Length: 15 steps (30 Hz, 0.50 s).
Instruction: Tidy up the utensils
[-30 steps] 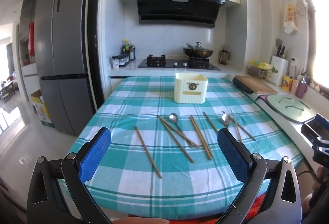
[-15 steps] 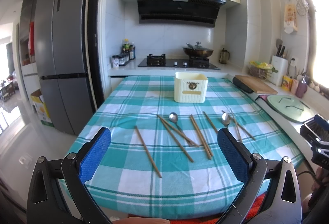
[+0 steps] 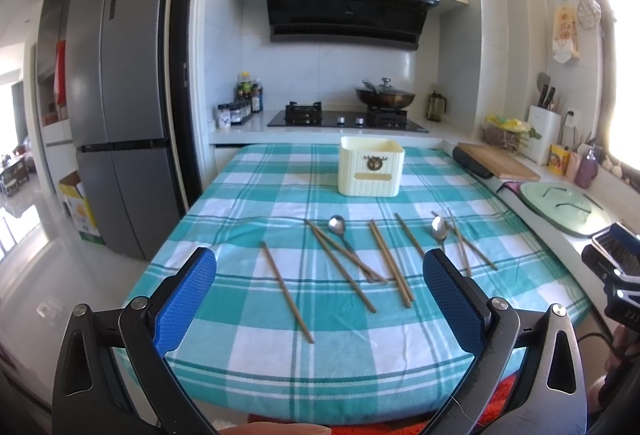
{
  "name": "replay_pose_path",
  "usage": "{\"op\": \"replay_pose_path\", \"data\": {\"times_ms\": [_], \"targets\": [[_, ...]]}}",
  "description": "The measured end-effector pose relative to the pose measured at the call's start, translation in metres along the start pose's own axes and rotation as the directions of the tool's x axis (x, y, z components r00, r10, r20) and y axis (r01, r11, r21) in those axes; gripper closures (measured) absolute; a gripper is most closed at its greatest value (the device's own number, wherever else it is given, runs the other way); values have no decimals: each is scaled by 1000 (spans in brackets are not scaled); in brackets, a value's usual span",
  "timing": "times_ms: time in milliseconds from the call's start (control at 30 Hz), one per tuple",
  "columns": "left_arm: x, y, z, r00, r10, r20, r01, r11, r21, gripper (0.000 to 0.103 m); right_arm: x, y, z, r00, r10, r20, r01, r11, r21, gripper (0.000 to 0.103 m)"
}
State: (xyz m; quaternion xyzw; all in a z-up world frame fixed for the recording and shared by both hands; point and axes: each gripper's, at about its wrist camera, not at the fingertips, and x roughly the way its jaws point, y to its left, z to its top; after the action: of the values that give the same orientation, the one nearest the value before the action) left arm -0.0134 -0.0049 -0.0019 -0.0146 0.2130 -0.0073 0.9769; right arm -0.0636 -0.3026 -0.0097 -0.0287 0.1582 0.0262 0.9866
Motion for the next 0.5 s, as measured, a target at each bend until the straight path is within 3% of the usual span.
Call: {"op": "replay_pose_path", "data": {"times_ms": [500], "targets": [[3, -1, -1, 1000, -1, -6, 1, 1000, 0, 0, 1, 0, -1, 1000, 0, -2, 0, 1000, 1, 0]]}}
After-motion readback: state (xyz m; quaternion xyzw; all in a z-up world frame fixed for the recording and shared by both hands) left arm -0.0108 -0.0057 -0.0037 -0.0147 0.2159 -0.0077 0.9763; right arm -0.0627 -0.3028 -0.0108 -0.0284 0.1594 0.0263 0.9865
